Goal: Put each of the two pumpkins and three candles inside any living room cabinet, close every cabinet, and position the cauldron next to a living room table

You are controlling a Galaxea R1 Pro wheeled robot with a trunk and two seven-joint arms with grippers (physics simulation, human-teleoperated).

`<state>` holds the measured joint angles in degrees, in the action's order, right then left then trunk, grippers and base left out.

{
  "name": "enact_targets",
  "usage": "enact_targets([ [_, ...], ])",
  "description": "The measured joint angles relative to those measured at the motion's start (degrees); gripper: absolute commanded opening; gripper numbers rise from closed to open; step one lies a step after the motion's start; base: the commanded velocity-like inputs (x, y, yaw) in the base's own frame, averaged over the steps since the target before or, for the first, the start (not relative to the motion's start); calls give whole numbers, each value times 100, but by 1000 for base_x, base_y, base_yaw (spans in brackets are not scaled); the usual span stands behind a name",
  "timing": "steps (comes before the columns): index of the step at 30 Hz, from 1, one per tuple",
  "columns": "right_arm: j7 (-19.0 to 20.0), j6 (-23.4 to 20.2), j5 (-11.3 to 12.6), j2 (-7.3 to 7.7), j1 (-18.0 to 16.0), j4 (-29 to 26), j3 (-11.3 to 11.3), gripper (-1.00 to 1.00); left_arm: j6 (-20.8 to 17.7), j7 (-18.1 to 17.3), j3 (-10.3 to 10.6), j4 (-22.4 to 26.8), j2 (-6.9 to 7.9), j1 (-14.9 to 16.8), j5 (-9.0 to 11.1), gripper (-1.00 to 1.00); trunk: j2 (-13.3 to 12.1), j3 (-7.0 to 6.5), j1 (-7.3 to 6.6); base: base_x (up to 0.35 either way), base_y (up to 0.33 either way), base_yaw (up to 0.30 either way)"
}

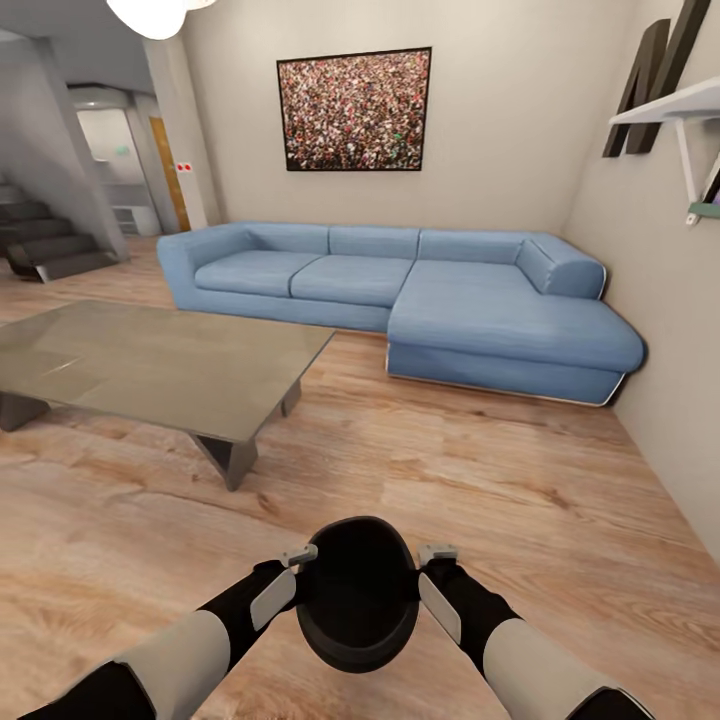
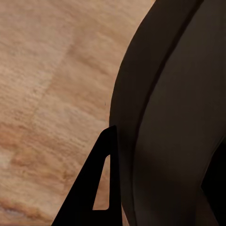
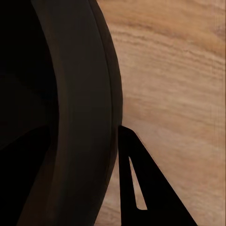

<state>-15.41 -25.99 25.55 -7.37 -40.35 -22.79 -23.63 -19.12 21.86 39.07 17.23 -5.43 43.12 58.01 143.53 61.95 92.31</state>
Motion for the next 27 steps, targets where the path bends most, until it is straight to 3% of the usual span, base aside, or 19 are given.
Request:
enact_targets([
  [27, -2, 0, 2, 2, 0, -2, -1, -100, 1, 10, -5, 2, -5, 0, -10, -100, 0, 0, 0, 0, 0, 275],
])
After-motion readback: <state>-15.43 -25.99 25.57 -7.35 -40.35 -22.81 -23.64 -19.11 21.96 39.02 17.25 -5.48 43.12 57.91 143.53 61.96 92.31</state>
